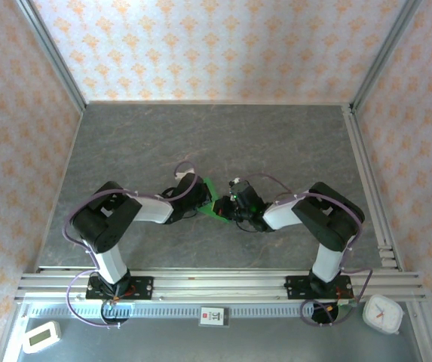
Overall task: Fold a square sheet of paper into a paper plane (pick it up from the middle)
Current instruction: Fourth fold the wing at the center of the table.
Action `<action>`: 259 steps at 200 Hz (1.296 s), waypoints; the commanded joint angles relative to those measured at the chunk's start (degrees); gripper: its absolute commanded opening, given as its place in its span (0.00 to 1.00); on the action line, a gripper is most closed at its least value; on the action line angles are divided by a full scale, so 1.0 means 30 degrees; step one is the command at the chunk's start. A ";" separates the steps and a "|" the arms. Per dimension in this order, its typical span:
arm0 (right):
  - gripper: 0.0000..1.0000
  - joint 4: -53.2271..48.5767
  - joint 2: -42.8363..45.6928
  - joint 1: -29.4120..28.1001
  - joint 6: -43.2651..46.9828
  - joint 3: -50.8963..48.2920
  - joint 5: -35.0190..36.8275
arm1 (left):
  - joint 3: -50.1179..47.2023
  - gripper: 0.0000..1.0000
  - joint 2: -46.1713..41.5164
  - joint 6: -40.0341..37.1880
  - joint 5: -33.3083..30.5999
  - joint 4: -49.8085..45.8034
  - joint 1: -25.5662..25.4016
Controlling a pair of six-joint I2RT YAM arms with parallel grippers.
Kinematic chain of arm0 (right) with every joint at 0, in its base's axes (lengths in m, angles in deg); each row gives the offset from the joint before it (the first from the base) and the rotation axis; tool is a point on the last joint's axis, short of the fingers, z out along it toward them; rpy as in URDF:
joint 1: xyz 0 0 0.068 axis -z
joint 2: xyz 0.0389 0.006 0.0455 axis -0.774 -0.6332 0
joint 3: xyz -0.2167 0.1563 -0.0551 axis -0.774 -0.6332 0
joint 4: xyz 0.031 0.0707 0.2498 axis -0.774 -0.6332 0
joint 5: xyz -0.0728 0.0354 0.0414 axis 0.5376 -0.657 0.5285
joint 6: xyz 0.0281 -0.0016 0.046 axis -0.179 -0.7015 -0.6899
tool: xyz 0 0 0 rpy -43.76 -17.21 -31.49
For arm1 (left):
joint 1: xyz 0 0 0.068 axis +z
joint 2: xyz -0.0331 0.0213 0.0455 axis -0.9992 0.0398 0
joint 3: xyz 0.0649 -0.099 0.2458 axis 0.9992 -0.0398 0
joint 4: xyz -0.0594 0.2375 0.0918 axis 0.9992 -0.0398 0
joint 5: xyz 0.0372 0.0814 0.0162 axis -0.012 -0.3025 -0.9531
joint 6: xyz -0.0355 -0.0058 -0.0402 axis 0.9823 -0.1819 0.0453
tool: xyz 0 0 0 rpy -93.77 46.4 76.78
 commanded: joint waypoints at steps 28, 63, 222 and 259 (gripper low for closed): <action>0.00 -0.5870 -0.1549 0.0115 0.0567 -0.0877 0.1167 | 0.0197 0.00 0.0203 -0.1438 -0.2263 -0.1913 0.1613; 0.00 -0.5837 -0.1802 0.0126 0.0607 -0.0884 0.1133 | 0.0294 0.00 0.0478 -0.1837 -0.2373 -0.1959 0.2535; 0.00 -0.5327 -0.2018 0.0127 0.0572 -0.1419 0.0930 | 0.1198 0.00 0.0266 -0.2776 -0.1137 -0.1614 0.6625; 0.00 -0.5132 -0.2055 0.0122 0.0547 -0.1434 0.0781 | 0.0184 0.00 -0.2458 -0.2386 0.0861 -0.0890 0.3936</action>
